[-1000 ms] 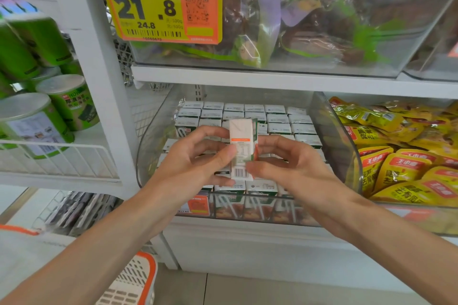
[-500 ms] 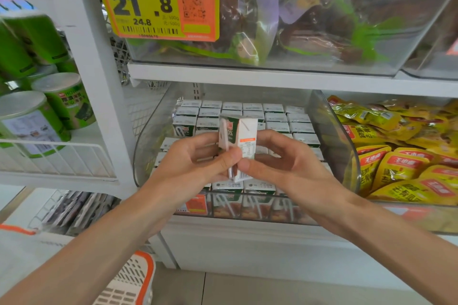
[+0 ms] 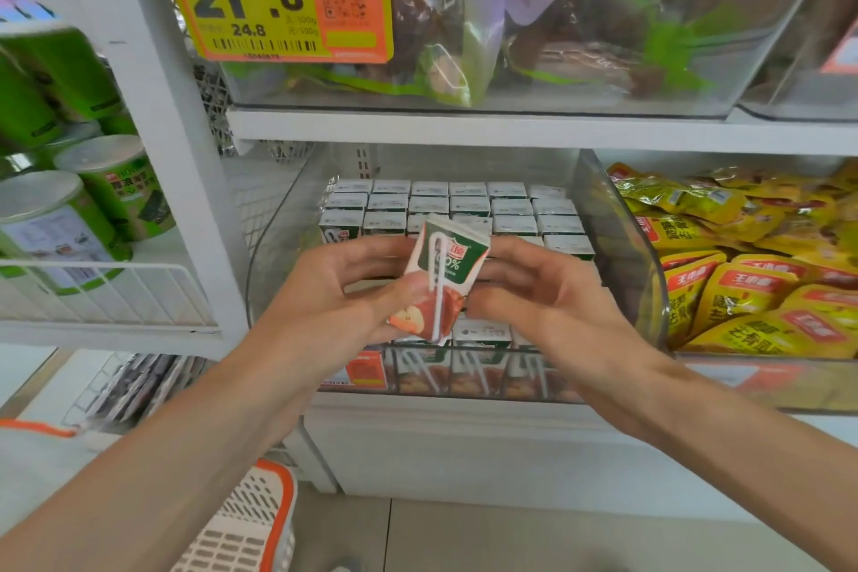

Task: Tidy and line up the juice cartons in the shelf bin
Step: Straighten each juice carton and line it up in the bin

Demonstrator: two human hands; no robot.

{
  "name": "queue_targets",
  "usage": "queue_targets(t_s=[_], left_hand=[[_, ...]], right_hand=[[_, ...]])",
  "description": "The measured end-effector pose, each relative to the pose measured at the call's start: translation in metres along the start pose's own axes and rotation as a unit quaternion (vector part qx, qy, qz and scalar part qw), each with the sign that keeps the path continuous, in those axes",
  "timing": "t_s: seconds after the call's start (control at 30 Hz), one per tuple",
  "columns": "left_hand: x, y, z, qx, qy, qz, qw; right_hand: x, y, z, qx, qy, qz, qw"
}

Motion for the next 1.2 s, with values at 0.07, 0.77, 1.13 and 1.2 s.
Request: queue_targets(t_s=[0.07, 0.77, 1.13, 1.2], left_hand=[[-0.002, -0.001, -0.003, 0.01, 0.011, -0.009, 1.0], [-0.013, 0.002, 0.01, -0.194, -0.023, 0.238, 0.951], [-0.01, 0.004, 0.008, -0.203, -0.024, 0.225, 0.953], [-0.011, 0.003, 0.007, -0.19, -0.034, 0.19, 0.963]], right_hand=[[0.0, -0.001, -0.002, 0.008, -0.01, -0.006, 1.0], [0.023, -0.002, -0.004, 0.241, 0.071, -0.245, 0.936], [0.026, -0.002, 0.004, 0.149, 0.06, -0.141, 0.977], [0.027, -0.001, 0.005, 0.082, 0.051, -0.072, 0.993]])
Point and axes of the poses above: each hand's wrist, its own z-axis towards the middle knuckle, its own x-axis out of the back of the hand, y = z × x, the point moved 4 cm from there along z, towards the middle knuckle, and after that the axes turned 10 degrees about -z, right-handed, at the moved point
